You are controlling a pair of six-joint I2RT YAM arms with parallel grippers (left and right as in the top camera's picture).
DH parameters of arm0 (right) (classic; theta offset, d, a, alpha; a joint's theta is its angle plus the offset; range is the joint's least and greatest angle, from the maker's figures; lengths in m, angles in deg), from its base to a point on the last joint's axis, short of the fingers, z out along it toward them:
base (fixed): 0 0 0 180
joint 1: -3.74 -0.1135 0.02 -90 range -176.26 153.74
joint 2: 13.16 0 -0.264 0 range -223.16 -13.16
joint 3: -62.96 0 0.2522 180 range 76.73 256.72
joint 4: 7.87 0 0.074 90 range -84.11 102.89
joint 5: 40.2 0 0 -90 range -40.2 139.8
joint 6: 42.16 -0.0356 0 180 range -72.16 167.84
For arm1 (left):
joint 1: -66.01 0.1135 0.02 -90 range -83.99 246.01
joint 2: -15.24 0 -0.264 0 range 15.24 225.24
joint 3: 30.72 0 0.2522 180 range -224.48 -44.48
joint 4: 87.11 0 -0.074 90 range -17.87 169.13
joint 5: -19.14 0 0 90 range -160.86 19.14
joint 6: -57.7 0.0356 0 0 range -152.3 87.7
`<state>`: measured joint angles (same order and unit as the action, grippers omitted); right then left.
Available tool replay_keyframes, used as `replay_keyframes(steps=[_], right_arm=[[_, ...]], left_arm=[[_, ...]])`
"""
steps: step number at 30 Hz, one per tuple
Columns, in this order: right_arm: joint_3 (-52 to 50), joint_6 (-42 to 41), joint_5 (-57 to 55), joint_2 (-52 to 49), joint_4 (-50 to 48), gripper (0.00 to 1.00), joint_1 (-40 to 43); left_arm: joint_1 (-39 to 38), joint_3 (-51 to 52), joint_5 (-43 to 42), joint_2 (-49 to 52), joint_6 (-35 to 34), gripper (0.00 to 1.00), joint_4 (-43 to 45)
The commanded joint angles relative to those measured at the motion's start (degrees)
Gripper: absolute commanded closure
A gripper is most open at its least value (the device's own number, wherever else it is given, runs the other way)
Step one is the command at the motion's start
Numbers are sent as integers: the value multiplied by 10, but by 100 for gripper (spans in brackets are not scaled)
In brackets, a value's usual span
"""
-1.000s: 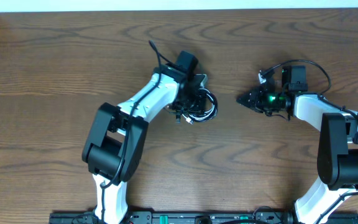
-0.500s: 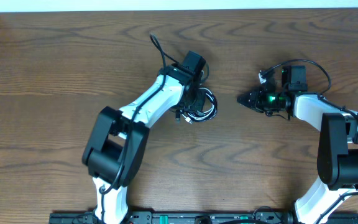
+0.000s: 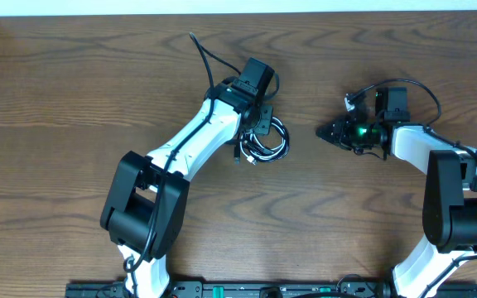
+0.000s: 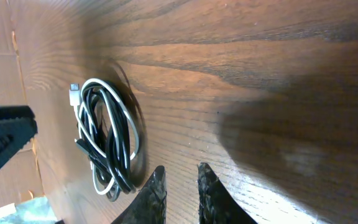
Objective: Untangle cables
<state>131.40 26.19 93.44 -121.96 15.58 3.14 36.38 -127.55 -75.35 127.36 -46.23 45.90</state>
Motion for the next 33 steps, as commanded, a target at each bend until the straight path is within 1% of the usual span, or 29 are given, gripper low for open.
replay_keyframes(steps=[1,10,11,14,25,26,27,33], right_arm=[[0,10,0,12,2,86,-6],[0,10,0,12,2,86,-6],[0,10,0,12,2,86,-6],[0,10,0,12,2,86,-6],[0,10,0,12,2,86,-6],[0,10,0,12,2,86,-6],[0,10,0,12,2,86,-6],[0,10,0,12,2,86,-6]], left_arm=[[2,21,13,-5,-2,65,13],[2,30,13,15,-1,66,24],[1,30,13,20,-1,67,28],[0,30,11,34,-1,74,37],[0,31,11,40,-1,76,40],[0,32,11,40,-2,76,40],[-1,34,11,41,-2,79,42],[-7,63,11,47,-2,81,76]])
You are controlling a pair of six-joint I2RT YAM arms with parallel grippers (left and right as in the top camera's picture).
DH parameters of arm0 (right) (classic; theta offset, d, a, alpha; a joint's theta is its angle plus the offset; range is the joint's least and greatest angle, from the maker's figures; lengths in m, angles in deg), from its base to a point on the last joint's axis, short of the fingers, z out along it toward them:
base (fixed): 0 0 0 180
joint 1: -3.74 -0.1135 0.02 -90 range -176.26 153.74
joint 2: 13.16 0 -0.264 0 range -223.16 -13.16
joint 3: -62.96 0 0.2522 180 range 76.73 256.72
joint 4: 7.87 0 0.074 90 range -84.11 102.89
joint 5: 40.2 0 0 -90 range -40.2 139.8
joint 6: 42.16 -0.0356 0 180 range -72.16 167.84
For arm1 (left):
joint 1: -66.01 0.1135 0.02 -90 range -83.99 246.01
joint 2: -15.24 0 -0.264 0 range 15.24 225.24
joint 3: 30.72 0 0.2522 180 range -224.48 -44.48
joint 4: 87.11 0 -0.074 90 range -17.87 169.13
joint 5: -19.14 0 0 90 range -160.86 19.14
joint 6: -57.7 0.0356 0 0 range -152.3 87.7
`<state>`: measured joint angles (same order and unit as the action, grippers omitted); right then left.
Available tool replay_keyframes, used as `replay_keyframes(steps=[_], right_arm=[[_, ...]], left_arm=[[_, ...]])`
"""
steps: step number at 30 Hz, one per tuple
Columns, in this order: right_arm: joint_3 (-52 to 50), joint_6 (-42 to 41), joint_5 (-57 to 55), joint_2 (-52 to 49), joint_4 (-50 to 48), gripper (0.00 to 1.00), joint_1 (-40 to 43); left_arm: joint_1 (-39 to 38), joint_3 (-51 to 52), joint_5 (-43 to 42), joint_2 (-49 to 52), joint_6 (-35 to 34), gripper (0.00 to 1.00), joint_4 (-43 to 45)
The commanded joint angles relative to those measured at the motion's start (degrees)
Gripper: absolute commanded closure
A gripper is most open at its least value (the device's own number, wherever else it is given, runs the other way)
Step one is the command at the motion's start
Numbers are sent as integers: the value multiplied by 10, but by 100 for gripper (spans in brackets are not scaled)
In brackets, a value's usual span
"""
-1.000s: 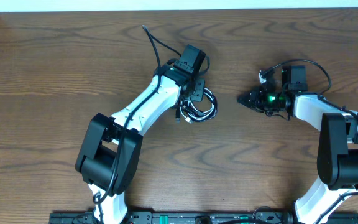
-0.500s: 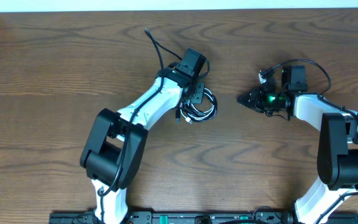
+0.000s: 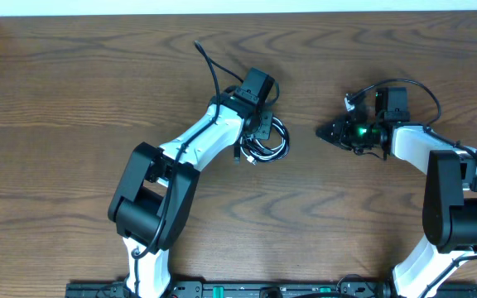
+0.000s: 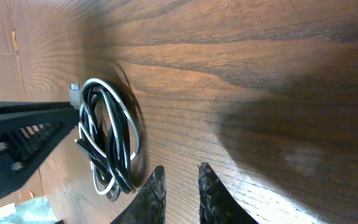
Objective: Untangle cables
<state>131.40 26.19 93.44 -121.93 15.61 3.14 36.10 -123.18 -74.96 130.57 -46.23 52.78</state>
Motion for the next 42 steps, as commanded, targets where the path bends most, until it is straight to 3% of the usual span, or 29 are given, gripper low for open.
replay_keyframes(steps=[1,5,17,28,42], right_arm=[[0,10,0,12,2,86,-6],[0,10,0,12,2,86,-6],[0,10,0,12,2,85,-6],[0,10,0,12,2,85,-6],[0,10,-7,12,2,85,-6]], left_arm=[[-4,20,7,15,-2,81,8],[-3,20,7,14,-1,92,19],[-3,19,4,-28,-2,92,-2],[-5,19,-78,-31,-2,92,-37],[-37,19,-56,-30,14,92,-38]])
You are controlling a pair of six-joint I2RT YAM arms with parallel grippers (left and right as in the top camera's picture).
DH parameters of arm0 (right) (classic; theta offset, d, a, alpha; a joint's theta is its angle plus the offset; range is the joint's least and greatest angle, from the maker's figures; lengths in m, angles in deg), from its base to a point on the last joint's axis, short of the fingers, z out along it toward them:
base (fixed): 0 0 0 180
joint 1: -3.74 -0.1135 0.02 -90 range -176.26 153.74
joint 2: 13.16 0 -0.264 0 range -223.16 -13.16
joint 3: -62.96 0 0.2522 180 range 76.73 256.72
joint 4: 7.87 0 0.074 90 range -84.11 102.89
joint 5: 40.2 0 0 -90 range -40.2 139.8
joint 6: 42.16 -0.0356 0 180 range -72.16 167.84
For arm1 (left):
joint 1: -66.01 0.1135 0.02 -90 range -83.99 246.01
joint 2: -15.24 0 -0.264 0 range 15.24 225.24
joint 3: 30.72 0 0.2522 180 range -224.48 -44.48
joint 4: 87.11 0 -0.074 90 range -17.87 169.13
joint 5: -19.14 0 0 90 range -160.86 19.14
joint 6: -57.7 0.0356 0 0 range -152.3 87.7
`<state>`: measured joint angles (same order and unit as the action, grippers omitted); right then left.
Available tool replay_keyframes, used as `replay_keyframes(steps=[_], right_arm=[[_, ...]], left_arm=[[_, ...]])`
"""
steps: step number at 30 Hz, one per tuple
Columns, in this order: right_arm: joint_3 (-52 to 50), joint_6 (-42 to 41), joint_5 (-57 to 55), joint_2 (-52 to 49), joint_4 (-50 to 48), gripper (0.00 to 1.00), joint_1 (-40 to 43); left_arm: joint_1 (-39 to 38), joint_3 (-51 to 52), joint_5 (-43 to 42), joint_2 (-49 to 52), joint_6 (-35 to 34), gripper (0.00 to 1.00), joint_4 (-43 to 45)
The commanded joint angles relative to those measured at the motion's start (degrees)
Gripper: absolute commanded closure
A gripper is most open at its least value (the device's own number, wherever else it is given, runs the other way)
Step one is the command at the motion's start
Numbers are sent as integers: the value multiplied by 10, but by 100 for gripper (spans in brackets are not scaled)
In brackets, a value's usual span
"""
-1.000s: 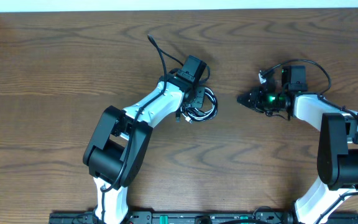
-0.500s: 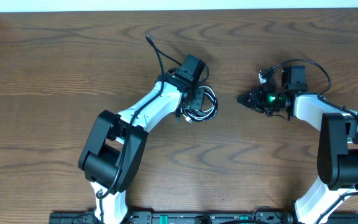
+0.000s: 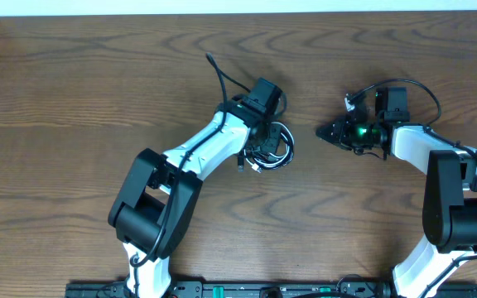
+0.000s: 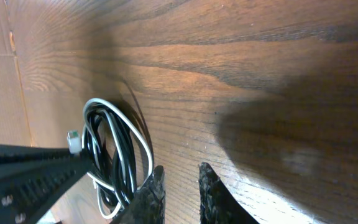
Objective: Untangle cables
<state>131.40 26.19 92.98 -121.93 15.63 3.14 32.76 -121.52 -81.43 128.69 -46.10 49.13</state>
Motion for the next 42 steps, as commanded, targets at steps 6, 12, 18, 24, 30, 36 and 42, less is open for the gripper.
replay_keyframes(steps=[6,12,18,24,30,36,42], right_arm=[[0,10,-2,12,1,85,-6],[0,10,-2,12,1,85,-6],[0,10,-2,12,2,85,-6],[0,10,-2,12,2,86,-6],[0,10,-2,12,1,86,-6],[0,10,-2,12,2,86,-6],[0,10,-2,12,2,86,-6]], left_arm=[[-8,2,7,-11,17,92,-23],[-16,2,6,-11,17,88,-42],[-35,2,5,-10,16,89,-31],[-49,2,5,8,10,85,-27],[-50,-7,5,5,10,64,-32],[-49,-31,5,-35,10,47,-40],[-50,-31,5,-43,10,47,-42]])
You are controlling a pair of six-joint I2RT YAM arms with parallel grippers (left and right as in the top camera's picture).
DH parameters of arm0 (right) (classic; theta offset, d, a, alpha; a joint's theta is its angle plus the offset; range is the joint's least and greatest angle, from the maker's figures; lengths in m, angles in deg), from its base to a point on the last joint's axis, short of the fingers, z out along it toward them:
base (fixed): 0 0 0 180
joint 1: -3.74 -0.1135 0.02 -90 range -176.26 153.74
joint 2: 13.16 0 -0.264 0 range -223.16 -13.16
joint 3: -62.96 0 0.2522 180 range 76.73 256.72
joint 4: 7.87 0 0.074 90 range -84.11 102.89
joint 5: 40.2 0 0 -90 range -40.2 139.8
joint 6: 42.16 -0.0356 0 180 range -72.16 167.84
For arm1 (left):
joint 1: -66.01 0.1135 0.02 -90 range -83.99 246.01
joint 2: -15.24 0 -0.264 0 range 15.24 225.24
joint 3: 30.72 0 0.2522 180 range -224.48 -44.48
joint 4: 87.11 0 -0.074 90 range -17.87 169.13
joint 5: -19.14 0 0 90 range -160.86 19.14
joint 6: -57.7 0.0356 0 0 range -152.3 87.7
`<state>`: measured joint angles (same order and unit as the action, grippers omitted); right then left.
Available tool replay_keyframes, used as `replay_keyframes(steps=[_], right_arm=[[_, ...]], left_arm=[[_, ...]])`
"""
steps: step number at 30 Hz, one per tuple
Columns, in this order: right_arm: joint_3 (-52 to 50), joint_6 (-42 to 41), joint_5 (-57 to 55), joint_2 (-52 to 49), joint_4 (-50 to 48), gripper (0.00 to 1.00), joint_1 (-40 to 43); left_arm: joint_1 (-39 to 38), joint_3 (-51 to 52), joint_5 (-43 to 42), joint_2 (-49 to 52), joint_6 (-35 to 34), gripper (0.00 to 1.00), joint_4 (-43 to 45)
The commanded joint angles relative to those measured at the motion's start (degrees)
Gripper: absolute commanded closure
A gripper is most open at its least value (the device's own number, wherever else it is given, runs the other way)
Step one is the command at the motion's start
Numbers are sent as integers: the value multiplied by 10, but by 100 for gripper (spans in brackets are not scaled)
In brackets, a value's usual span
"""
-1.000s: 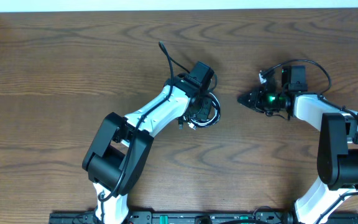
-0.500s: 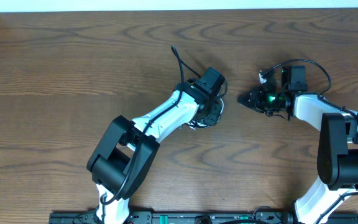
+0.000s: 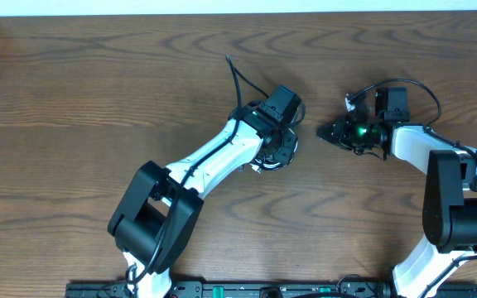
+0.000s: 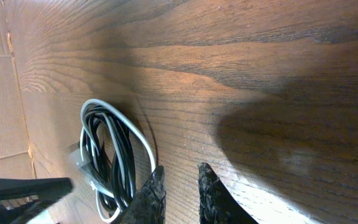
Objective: Untangle cables
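A coil of black and white cables (image 3: pixel 285 154) lies mid-table, half covered by my left gripper (image 3: pixel 272 142), which sits down on it and appears shut on the bundle. In the right wrist view the same coil (image 4: pixel 110 155) lies just left of my right gripper (image 4: pixel 180 168). Its fingers stand slightly apart with only bare wood between them. A black finger of the left gripper (image 4: pixel 23 186) reaches in at a blurred white connector (image 4: pixel 79 163). My right gripper (image 3: pixel 321 131) points left, a short gap from the coil.
The wooden table (image 3: pixel 73 99) spreads wide to the left and front. A cardboard edge stands at the far left corner. The left arm's own black lead (image 3: pixel 238 74) arcs up behind its wrist.
My left gripper and the coil have shifted right, closer to my right gripper. The coil sits lower and nearer in the right wrist view. The right arm has not moved.
My left gripper first stood at the coil's left edge. Then a finger touched the white connector. After that the coil lay further right with the gripper on it, and now it lies further right again, near the still right gripper.
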<state>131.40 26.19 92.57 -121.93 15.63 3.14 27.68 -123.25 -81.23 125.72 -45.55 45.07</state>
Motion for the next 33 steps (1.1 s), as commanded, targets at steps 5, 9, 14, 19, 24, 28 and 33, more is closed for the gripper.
replay_keyframes(steps=[5,9,14,19,24,28,33], right_arm=[[0,10,2,12,2,86,-6],[0,10,2,12,2,85,-6],[0,10,2,12,1,85,-6],[0,10,2,12,2,86,-6],[0,9,2,12,2,85,-6],[0,9,2,12,2,86,-6],[0,9,2,12,2,86,-6]], left_arm=[[-3,-14,3,-12,-19,61,3],[-13,-11,3,-7,-19,61,16],[-22,-8,6,15,-35,61,34],[-26,-2,5,42,-49,60,57],[-26,-1,6,65,-49,61,68],[-26,-1,13,75,-49,60,78],[-26,-1,23,76,-51,73,79]])
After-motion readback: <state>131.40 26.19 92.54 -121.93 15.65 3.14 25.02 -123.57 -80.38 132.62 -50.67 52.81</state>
